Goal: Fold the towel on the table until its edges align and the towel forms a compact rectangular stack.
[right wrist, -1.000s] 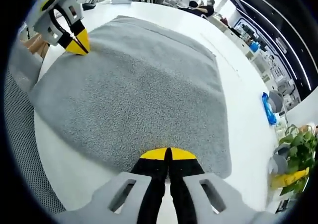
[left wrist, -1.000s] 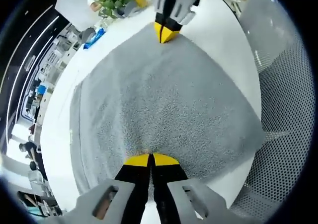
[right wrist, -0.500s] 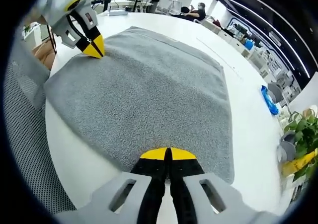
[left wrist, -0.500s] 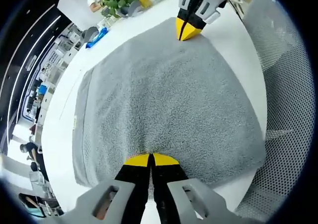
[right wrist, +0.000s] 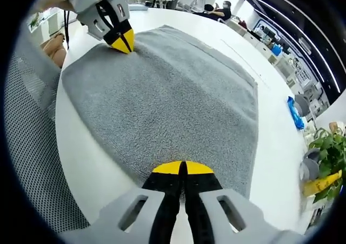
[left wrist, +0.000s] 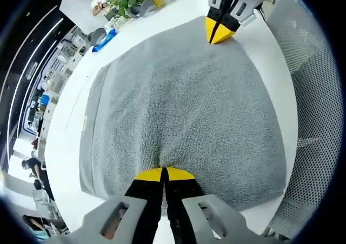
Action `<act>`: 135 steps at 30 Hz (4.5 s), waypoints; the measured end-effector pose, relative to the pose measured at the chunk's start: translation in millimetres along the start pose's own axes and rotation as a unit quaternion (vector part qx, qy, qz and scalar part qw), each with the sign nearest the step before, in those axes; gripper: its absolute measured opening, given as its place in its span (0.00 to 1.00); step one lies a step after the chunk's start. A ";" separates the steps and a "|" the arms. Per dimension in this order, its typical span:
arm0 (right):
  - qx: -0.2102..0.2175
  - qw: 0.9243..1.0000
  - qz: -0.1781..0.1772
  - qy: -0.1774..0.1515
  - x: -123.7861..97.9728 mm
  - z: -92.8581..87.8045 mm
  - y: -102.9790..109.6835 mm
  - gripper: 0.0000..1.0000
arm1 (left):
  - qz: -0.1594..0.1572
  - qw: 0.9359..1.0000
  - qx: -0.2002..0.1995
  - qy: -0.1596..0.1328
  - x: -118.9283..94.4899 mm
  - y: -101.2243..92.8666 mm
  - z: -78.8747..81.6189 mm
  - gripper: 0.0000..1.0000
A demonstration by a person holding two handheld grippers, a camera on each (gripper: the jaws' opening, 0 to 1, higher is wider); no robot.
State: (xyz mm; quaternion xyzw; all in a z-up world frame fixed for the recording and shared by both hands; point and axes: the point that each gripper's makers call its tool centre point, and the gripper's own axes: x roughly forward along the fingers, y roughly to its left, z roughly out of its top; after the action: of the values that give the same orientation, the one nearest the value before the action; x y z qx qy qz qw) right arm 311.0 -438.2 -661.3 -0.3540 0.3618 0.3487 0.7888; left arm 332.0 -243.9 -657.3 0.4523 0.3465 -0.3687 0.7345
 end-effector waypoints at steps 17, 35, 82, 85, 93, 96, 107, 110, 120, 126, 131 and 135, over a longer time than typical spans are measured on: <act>-0.004 1.000 0.008 0.004 -3.0 -0.3 10.2 0.00 | -0.002 1.000 0.011 -0.004 6.7 11.9 2.3 0.01; 0.048 0.998 0.034 -0.022 -8.8 1.1 22.3 0.00 | 0.051 0.998 0.038 -0.013 14.4 25.7 6.4 0.01; 0.041 0.995 0.082 -0.037 -17.9 6.3 54.1 0.00 | 0.046 0.996 -0.037 -0.064 19.2 39.2 9.0 0.01; 0.050 0.994 0.092 -0.039 -17.7 6.5 52.5 0.00 | 0.025 0.996 -0.051 -0.070 19.4 41.1 8.6 0.01; 0.040 0.993 0.092 -0.059 -18.1 7.5 54.0 0.00 | -0.041 0.988 -0.124 -0.084 9.9 22.8 11.9 0.01; 0.045 0.993 0.094 -0.059 -18.0 7.4 53.7 0.00 | -0.086 0.978 -0.158 -0.107 -8.5 5.5 16.8 0.06; 0.061 0.990 0.102 -0.071 -17.9 7.3 54.2 0.00 | -0.097 0.983 -0.021 -0.155 -66.8 -39.7 0.3 0.09; 0.068 0.989 0.105 -0.073 -17.9 7.3 54.2 0.00 | -0.105 0.986 0.011 -0.130 -67.5 -51.6 -12.8 0.09; 0.057 0.989 0.117 -0.069 -19.2 6.8 55.1 0.00 | -0.133 0.984 0.021 -0.115 -65.9 -73.5 -17.0 0.12; 0.036 0.989 0.114 -0.091 -34.3 27.1 45.8 0.00 | -0.124 0.987 0.067 -0.074 -60.8 -76.0 -35.8 0.13; 0.019 0.993 0.094 -0.071 -45.4 -0.4 34.0 0.10 | -0.128 0.986 0.089 -0.064 -64.6 -79.0 -48.3 0.15; 0.017 0.994 0.095 -0.046 -62.2 -35.4 25.5 0.11 | -0.123 0.987 0.075 -0.067 -63.3 -76.7 -49.0 0.15</act>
State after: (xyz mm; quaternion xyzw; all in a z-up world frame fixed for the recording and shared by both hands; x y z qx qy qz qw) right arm 248.2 -472.3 -635.6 -0.2883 0.3628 0.4316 0.7739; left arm 227.0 -208.8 -652.5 0.4340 0.3207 -0.5109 0.6692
